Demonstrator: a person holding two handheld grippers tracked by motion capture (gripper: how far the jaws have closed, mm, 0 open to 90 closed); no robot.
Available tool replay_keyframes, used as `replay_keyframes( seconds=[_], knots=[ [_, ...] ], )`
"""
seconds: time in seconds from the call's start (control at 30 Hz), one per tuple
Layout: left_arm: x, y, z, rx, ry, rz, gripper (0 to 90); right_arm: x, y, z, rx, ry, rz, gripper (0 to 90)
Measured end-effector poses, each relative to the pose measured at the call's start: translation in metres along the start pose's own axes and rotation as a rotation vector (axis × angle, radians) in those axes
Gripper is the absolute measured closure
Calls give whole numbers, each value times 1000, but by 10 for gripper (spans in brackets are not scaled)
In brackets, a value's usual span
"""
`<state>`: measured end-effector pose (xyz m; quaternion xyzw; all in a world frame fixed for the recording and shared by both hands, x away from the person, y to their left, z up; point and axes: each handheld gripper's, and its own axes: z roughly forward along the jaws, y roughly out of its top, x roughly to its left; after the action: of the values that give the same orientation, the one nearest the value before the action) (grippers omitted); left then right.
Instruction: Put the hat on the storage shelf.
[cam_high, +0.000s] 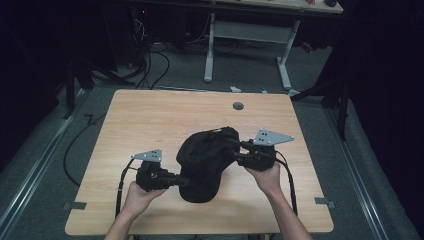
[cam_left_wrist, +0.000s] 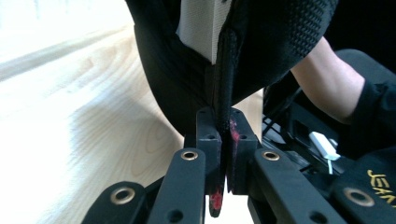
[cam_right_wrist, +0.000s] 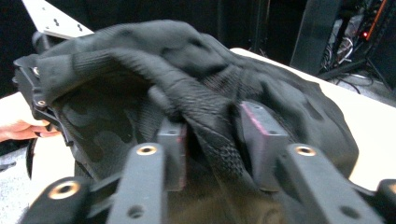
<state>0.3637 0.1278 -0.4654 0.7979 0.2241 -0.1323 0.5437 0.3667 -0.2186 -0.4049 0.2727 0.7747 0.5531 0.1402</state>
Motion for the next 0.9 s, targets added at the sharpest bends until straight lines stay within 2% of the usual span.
replay_keyframes(
  seconds=[0.13, 0.2, 0.27, 0.33, 0.43, 0.6, 0.7, 0.8, 0.9],
  knots=[
    [-1, 1, -4, -10, 17, 1, 863, -3, 0, -3, 4, -7, 29, 459],
    [-2, 0, -5, -9, 32, 2, 863, -3, -1, -5, 2, -26, 30, 404],
    [-1, 0, -7, -11, 49, 0, 863, -4, -2, -8, 3, -46, 33, 371],
    [0, 0, -11, -38, 55, -8, 863, -6, -6, -13, -9, -66, 47, 359],
    [0, 1, -18, -75, 70, -15, 863, -11, -17, -20, 3, -89, 83, 347],
    [0, 1, -25, -107, 128, -22, 862, -16, -45, -25, 50, -149, 140, 352],
    [-1, 2, -26, -128, 156, -19, 862, -18, -68, -23, 96, -205, 171, 357],
    [-2, 5, -25, -99, 186, -6, 862, -19, -94, -18, 144, -230, 215, 358],
    [-4, 8, -25, -84, 210, -1, 862, -19, -113, -14, 191, -281, 229, 358]
  ],
)
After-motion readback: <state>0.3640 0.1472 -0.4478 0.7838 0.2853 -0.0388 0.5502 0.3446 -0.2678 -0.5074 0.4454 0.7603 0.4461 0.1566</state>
